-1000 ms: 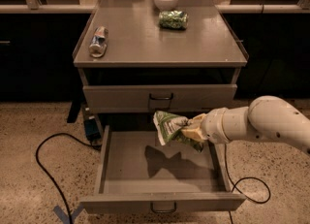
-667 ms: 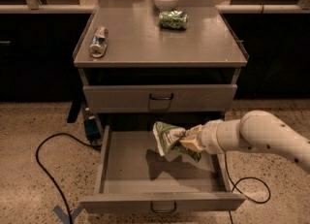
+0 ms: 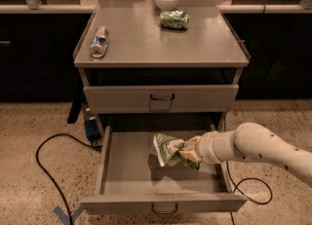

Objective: Place green jalapeno chip bag into middle drawer

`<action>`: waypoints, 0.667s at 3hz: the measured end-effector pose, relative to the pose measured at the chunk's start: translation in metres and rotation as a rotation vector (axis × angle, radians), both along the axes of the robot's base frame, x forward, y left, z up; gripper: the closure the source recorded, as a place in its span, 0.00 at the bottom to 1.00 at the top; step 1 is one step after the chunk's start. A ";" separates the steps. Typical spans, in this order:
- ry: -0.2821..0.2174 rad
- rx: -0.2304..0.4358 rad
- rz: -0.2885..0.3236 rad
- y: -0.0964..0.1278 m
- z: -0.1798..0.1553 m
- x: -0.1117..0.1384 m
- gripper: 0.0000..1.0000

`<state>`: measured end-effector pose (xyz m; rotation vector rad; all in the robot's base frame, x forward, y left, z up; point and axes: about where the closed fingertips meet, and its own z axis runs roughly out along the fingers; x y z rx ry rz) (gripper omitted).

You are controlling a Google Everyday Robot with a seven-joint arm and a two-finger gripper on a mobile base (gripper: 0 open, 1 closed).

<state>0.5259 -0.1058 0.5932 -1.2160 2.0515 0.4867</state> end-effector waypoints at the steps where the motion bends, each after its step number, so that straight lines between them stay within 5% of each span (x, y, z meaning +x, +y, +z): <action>1: 0.002 0.029 0.013 0.012 -0.031 0.002 1.00; 2: 0.014 0.052 0.019 0.033 -0.092 0.012 1.00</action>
Offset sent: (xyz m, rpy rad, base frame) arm 0.0314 0.0626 -0.1758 0.0810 0.0189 0.0167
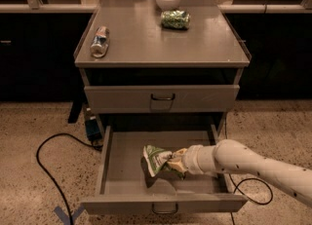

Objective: Place green jalapeno chip bag into middle drawer

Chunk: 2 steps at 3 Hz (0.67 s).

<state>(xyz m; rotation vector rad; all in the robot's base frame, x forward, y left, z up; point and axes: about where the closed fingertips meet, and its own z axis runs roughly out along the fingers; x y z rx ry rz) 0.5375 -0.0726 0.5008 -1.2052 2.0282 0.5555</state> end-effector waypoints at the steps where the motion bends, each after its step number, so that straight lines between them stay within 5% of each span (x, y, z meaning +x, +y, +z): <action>1: 0.016 -0.002 -0.009 0.020 -0.056 0.011 1.00; 2: 0.047 -0.008 -0.058 0.024 -0.101 0.027 1.00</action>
Offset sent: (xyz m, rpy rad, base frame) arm 0.0487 0.0226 -0.1543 -0.0216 0.0869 -0.1299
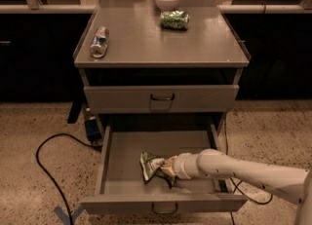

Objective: Place green jalapeno chip bag into middle drawer

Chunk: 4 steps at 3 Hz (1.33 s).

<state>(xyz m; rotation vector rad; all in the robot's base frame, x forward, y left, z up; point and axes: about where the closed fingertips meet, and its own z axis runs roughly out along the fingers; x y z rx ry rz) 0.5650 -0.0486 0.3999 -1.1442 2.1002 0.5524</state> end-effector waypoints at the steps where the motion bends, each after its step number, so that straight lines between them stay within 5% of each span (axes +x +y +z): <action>1: 0.010 -0.049 -0.060 -0.012 -0.030 0.011 1.00; 2: 0.014 -0.058 -0.074 -0.016 -0.033 0.011 1.00; 4: 0.014 -0.058 -0.074 -0.016 -0.033 0.011 0.59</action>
Offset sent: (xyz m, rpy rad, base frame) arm 0.0165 -0.0479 -0.0749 -0.1229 0.0443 -0.1687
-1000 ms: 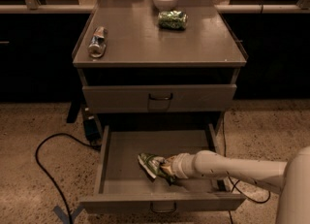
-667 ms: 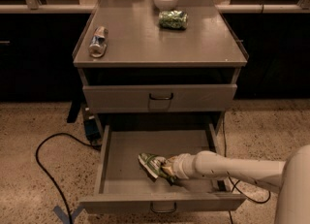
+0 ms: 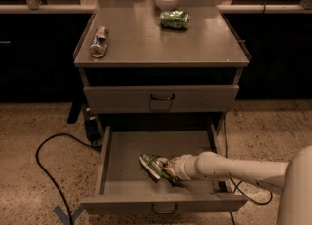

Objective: Place green jalapeno chip bag into middle drawer

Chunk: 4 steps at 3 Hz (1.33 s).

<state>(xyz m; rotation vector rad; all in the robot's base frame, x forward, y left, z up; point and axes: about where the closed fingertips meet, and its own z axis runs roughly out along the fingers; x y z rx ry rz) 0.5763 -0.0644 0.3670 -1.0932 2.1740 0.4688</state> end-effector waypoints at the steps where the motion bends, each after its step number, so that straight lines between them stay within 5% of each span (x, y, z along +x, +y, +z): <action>1: 0.000 0.000 0.000 0.000 0.000 0.000 0.36; 3: 0.000 0.000 0.000 0.000 0.000 0.000 0.00; 4: 0.000 0.000 0.000 0.000 0.000 0.000 0.00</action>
Offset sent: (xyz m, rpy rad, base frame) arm 0.0000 0.0000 0.0000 0.0000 0.0000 0.0000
